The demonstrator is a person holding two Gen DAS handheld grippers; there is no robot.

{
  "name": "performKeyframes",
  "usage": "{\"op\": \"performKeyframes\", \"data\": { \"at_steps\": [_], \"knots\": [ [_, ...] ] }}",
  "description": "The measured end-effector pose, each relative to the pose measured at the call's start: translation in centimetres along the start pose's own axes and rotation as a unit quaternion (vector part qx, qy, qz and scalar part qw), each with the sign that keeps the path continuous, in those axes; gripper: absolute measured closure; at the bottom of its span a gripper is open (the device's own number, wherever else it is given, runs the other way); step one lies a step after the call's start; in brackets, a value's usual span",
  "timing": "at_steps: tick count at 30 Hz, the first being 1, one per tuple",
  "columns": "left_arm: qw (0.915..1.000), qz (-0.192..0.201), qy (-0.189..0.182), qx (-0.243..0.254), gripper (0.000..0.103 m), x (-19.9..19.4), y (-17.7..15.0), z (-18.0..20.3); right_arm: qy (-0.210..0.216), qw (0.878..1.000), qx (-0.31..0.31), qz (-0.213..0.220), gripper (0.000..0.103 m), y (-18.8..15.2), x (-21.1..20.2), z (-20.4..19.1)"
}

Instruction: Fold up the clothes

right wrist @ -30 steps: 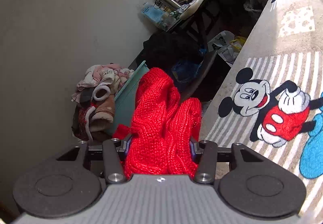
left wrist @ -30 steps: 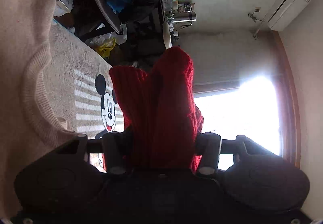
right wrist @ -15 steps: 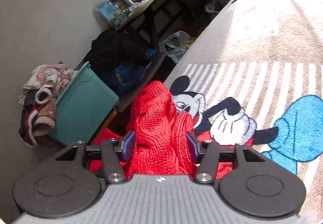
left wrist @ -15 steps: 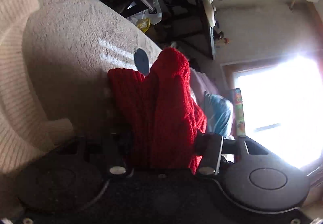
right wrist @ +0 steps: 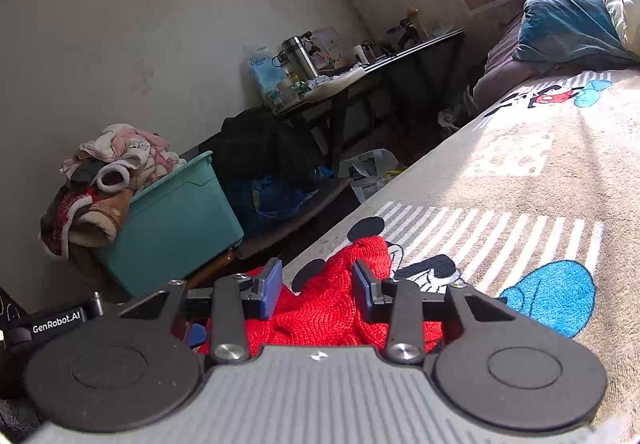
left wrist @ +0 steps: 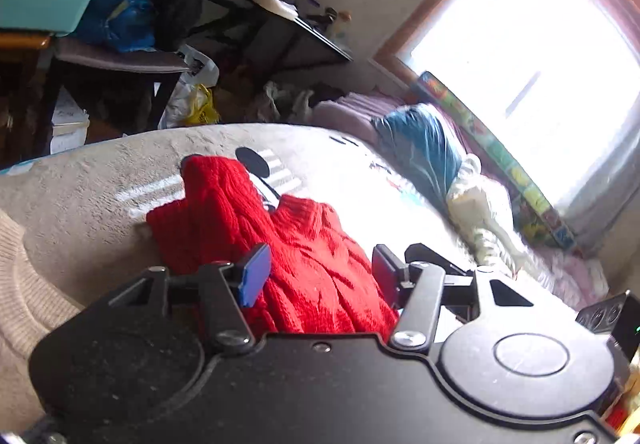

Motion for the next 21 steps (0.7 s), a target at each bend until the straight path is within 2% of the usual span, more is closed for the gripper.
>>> {"op": "performKeyframes", "data": {
  "at_steps": [1, 3, 5, 7, 10, 12, 13, 14, 16, 17, 18, 21],
  "knots": [
    [0.9996, -0.018, 0.019, -0.006, 0.055, 0.6, -0.8, -0.8, -0.005, 1.0, -0.002, -0.01, 0.064, -0.8, 0.4, 0.1],
    [0.9972, -0.05, 0.053, -0.017, 0.057, 1.7, -2.3, -2.3, -0.019, 0.999, -0.001, -0.036, 0.064, -2.3, 1.5, 0.3],
    [0.9972, -0.048, 0.056, -0.014, 0.058, 1.5, -2.5, -2.3, -0.032, 0.998, -0.001, -0.061, 0.064, -3.7, 2.5, 0.5],
    [0.9958, -0.055, 0.073, 0.011, 0.058, 1.7, -2.7, -1.5, -0.048, 0.995, -0.029, -0.079, 0.064, -3.3, 2.6, -0.2],
    [0.9954, -0.06, 0.075, 0.0, 0.058, 1.1, -2.6, -1.4, -0.059, 0.994, -0.034, -0.087, 0.06, -2.6, 0.5, -1.0],
    [0.9962, -0.049, 0.069, -0.023, 0.045, -0.7, -2.3, -0.8, -0.057, 0.994, -0.015, -0.089, 0.036, -2.6, -2.5, -1.1],
    [0.9963, -0.041, 0.068, -0.034, 0.029, -1.9, -2.2, -0.4, -0.071, 0.993, -0.011, -0.095, 0.016, -2.9, -4.1, -1.1],
    [0.9962, -0.034, 0.069, -0.042, 0.013, -3.1, -2.1, 0.0, -0.09, 0.991, -0.01, -0.102, 0.007, -3.2, -5.7, -1.2],
    [0.9949, -0.044, 0.087, -0.024, 0.01, -5.1, -3.3, 1.0, -0.148, 0.981, -0.027, -0.12, 0.005, -3.9, -9.9, -1.5],
    [0.9944, -0.056, 0.087, -0.019, 0.01, -6.2, -4.3, 1.7, -0.172, 0.977, -0.032, -0.124, 0.0, -4.3, -12.3, -1.8],
    [0.9943, -0.062, 0.084, -0.019, 0.01, -7.0, -5.0, 2.1, -0.192, 0.973, -0.035, -0.126, 0.0, -4.6, -14.6, -2.1],
    [0.9899, -0.11, 0.09, -0.003, 0.005, -9.5, -7.5, 4.1, -0.233, 0.965, -0.031, -0.112, 0.0, -5.2, -21.3, -3.1]
  ]
}}
Point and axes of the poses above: each gripper's, at about its wrist camera, not at the fingertips, and x roughly the way its jaws point, z to its right, y to its top, the point moved 5 cm from there along x, roughly the way its jaws point, and after that the axes turned 10 degrees about -y, right-handed, at the moved point
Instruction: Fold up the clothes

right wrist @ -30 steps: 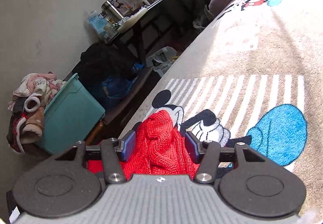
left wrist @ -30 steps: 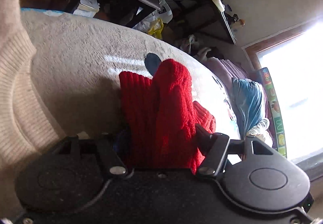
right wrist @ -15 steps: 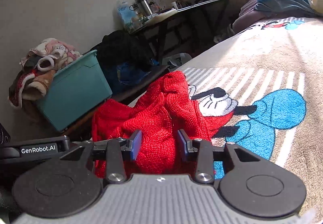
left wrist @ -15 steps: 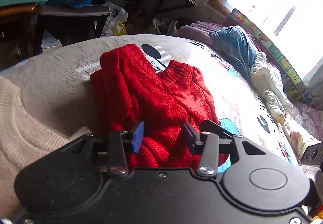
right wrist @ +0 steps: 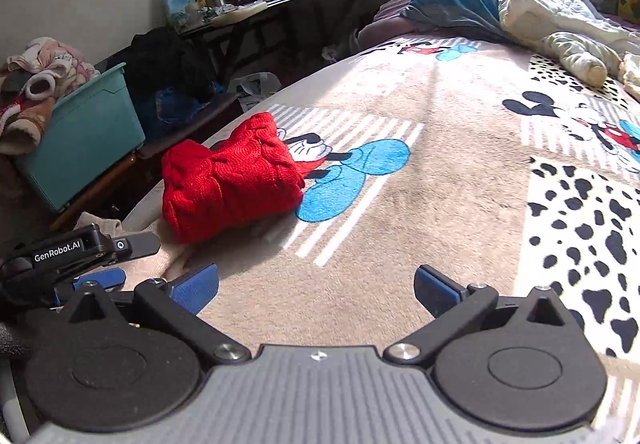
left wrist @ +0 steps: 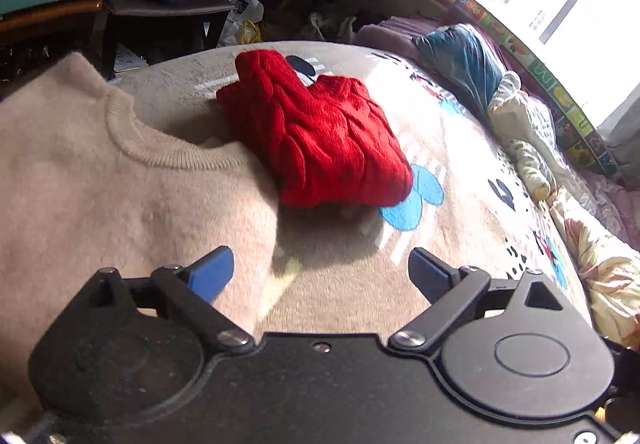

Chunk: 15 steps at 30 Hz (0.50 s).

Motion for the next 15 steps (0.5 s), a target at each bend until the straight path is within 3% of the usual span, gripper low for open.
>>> {"op": "performKeyframes", "data": {
  "at_steps": [6, 12, 15],
  "knots": [
    [0.9927, -0.025, 0.052, 0.106, 0.0, -5.8, -4.7, 5.1, -0.061, 0.998, 0.026, -0.004, 0.0, -4.7, -10.9, 4.4],
    [0.9874, -0.022, 0.054, 0.147, 0.0, -10.4, -9.7, 12.0, -0.1, 0.994, 0.047, 0.0, 0.0, -8.5, -18.1, 8.8],
    [0.9833, -0.031, 0.032, 0.176, 0.0, -11.7, -12.4, 16.2, -0.123, 0.991, 0.057, -0.004, 0.0, -10.6, -20.9, 10.9]
  ]
}}
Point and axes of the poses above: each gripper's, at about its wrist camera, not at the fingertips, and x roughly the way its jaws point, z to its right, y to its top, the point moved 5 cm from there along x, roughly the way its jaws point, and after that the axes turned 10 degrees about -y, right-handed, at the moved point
